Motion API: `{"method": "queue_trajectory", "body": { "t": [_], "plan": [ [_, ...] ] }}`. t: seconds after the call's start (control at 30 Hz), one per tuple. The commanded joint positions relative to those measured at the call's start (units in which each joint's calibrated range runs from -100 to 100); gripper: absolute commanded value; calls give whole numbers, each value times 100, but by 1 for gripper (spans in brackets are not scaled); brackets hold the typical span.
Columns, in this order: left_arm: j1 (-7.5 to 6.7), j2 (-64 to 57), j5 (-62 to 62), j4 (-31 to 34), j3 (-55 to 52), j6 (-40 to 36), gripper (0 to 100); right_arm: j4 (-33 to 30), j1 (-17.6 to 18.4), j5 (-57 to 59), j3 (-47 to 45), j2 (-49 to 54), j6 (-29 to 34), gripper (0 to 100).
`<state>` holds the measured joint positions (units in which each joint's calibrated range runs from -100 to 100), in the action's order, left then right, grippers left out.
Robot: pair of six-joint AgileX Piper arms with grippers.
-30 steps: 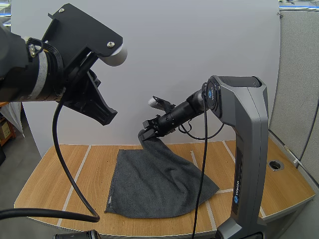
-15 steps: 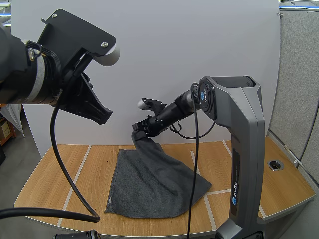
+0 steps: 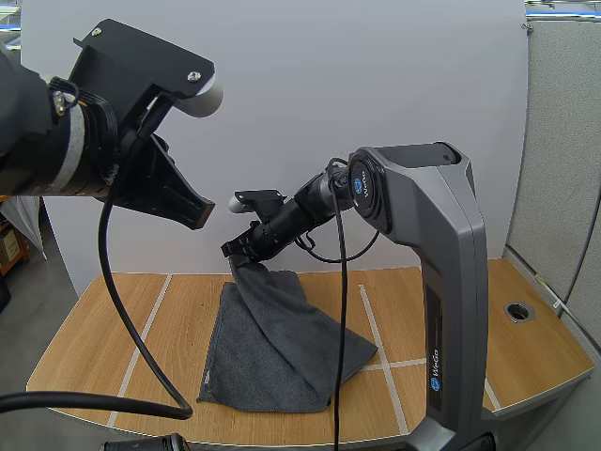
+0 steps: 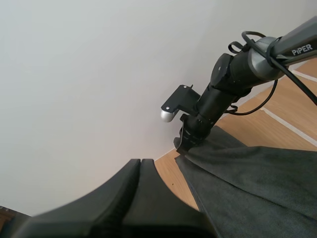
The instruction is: Fold the towel
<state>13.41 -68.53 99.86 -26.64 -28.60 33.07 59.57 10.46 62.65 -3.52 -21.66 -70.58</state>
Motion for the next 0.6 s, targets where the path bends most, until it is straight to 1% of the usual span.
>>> {"method": "queue_trajectory", "body": {
  "t": [0.0,0.57],
  "plan": [
    [6,-31,14,-10,-3,-53,0,-173,8,-384,28,-302,11,0],
    [6,-31,14,-10,-3,-210,0,-120,173,-690,28,-509,-130,0]
  ]
}}
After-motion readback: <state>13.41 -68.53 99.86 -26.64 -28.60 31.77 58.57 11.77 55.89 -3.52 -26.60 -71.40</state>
